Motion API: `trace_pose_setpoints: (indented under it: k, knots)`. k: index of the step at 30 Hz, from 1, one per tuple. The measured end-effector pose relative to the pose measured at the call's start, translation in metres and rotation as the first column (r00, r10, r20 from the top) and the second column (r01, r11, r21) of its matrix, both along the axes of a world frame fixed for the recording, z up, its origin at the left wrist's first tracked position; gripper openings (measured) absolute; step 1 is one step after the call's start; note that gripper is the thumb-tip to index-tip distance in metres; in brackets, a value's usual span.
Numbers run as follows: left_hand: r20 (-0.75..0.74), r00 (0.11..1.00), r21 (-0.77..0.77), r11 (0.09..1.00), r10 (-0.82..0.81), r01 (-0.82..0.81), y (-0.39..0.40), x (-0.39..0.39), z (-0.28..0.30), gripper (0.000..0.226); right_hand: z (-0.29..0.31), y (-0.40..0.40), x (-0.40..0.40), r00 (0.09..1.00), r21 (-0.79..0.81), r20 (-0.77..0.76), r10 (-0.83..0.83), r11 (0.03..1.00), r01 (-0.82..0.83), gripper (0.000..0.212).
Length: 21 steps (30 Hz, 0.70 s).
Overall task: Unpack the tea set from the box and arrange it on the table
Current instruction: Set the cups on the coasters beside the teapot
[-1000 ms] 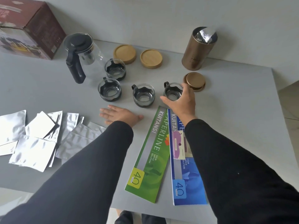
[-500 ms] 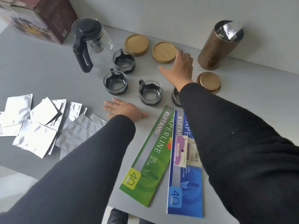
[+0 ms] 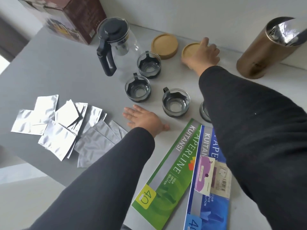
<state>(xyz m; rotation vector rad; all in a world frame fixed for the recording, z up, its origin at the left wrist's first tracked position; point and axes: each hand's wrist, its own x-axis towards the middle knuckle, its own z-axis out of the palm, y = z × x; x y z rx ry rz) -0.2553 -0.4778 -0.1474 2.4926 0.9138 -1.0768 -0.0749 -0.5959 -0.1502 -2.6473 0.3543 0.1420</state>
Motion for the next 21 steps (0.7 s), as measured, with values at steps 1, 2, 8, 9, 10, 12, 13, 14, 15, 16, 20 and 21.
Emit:
trace_pose_setpoints:
  k: [1,2,8,9,10,12,13,14,15,16,20,21]
  knots:
    - [-0.003,1.0,0.002,1.0,0.002,-0.002,0.0,0.0,0.0,0.135,0.001,0.0,0.0,1.0,-0.002,0.005,-0.002,1.0,0.002,0.085]
    - [-0.004,1.0,0.003,1.0,0.003,-0.003,0.0,0.0,0.001,0.135,0.002,0.001,-0.001,1.0,-0.005,0.02,-0.009,1.0,0.009,0.085]
    - [0.0,1.0,0.004,1.0,-0.002,0.002,-0.001,0.0,0.002,0.135,0.016,0.005,-0.027,0.987,-0.028,0.155,-0.034,0.999,0.039,0.082]
    - [-0.003,1.0,0.012,1.0,-0.011,0.011,-0.001,0.0,0.001,0.134,0.017,0.007,-0.034,0.988,-0.011,0.151,-0.04,0.999,0.042,0.083]
    - [-0.004,1.0,0.022,0.999,-0.023,0.023,-0.001,0.0,0.001,0.134,0.018,0.009,-0.041,0.989,0.004,0.142,-0.044,0.999,0.044,0.084]
    - [0.006,0.999,0.032,0.999,-0.038,0.038,-0.001,-0.001,0.001,0.133,0.018,0.013,-0.057,0.993,0.023,0.11,-0.048,0.999,0.045,0.088]
    - [0.015,0.999,0.03,0.999,-0.036,0.036,-0.001,-0.002,0.001,0.133,0.017,0.014,-0.065,0.994,0.028,0.093,-0.049,0.999,0.047,0.09]
    - [0.023,0.999,0.024,0.999,-0.03,0.029,0.0,-0.003,0.002,0.133,0.016,0.016,-0.071,0.996,0.029,0.076,-0.052,0.998,0.05,0.091]
    - [0.029,0.999,0.019,1.0,-0.024,0.023,0.0,-0.004,0.002,0.133,0.015,0.016,-0.076,0.997,0.025,0.057,-0.056,0.998,0.054,0.092]
    - [0.035,0.999,0.017,1.0,-0.02,0.02,0.0,-0.005,0.002,0.134,0.013,0.016,-0.08,0.998,0.019,0.037,-0.06,0.998,0.059,0.093]
    - [0.054,0.999,-0.002,1.0,-0.005,0.006,0.002,-0.006,0.001,0.135,0.011,0.014,-0.082,0.997,0.008,-0.061,-0.054,0.998,0.054,0.1]
    - [0.055,0.998,-0.007,1.0,0.003,-0.003,0.002,-0.006,0.0,0.136,0.011,0.013,-0.081,0.996,0.005,-0.078,-0.05,0.999,0.05,0.099]
